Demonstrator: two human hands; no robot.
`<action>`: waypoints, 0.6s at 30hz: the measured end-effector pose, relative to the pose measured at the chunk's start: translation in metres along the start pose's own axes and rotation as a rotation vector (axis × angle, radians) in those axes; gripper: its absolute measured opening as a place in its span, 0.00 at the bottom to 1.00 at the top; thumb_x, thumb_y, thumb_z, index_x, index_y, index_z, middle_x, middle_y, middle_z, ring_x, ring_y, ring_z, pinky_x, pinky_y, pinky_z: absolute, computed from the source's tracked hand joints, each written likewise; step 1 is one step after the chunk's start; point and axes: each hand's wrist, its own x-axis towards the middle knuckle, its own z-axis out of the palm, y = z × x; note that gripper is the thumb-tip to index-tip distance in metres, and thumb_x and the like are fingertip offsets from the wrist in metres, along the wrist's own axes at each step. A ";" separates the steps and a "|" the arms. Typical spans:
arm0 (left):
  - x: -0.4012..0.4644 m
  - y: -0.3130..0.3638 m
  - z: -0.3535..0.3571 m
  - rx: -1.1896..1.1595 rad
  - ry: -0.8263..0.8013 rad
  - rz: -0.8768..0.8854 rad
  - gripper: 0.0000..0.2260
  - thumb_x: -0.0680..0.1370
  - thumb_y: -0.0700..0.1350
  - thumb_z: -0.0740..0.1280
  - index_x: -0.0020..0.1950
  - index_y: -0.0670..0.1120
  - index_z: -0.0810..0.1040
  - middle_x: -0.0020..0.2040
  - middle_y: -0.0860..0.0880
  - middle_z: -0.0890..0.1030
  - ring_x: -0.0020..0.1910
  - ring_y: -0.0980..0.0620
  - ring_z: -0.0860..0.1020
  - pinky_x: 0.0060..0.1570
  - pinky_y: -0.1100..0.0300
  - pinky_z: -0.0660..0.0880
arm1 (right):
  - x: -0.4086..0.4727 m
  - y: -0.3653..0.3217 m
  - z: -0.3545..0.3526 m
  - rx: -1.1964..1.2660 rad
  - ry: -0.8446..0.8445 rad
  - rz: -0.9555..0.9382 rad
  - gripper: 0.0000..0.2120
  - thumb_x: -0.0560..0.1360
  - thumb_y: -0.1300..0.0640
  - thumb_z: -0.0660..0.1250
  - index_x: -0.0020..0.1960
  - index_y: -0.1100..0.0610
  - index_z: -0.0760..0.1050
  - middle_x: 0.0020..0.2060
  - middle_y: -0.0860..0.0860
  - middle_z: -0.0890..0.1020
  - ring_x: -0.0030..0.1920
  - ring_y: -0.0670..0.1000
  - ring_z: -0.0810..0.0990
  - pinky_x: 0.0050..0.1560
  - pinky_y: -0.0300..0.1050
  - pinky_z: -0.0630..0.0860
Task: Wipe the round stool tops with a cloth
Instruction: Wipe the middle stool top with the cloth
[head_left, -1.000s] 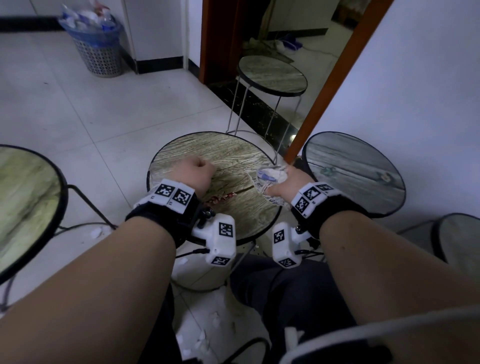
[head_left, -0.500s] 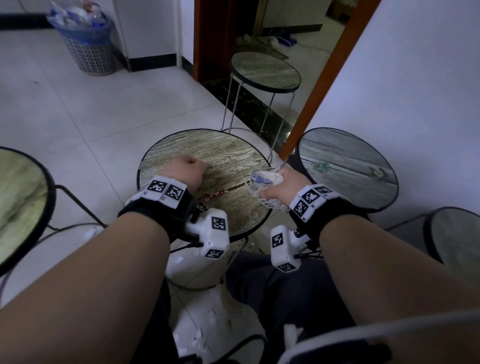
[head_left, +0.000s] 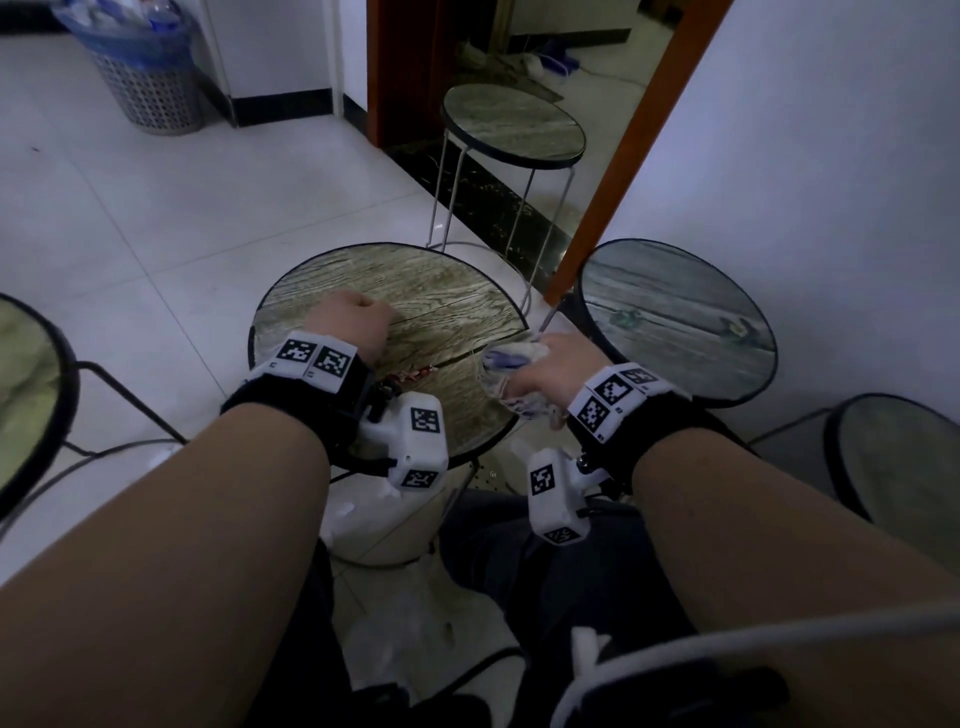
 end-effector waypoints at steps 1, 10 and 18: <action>0.000 0.001 -0.001 0.014 -0.005 0.005 0.08 0.79 0.49 0.61 0.46 0.47 0.77 0.41 0.46 0.76 0.40 0.46 0.72 0.40 0.58 0.67 | 0.000 -0.001 -0.001 -0.022 -0.008 -0.003 0.12 0.65 0.54 0.71 0.34 0.54 0.67 0.34 0.53 0.74 0.34 0.54 0.74 0.33 0.42 0.68; 0.011 -0.007 -0.002 0.045 -0.029 -0.011 0.13 0.77 0.49 0.59 0.52 0.44 0.79 0.52 0.42 0.80 0.48 0.43 0.76 0.48 0.56 0.69 | 0.017 0.005 -0.014 -0.115 0.087 0.039 0.20 0.68 0.44 0.72 0.52 0.57 0.75 0.44 0.52 0.79 0.44 0.54 0.79 0.43 0.45 0.76; 0.028 0.001 0.000 -0.046 -0.010 -0.025 0.13 0.77 0.50 0.62 0.51 0.42 0.79 0.48 0.41 0.81 0.43 0.43 0.77 0.36 0.59 0.68 | 0.048 -0.018 -0.023 -0.276 0.142 0.019 0.15 0.69 0.51 0.70 0.52 0.55 0.75 0.46 0.53 0.79 0.43 0.55 0.77 0.41 0.42 0.72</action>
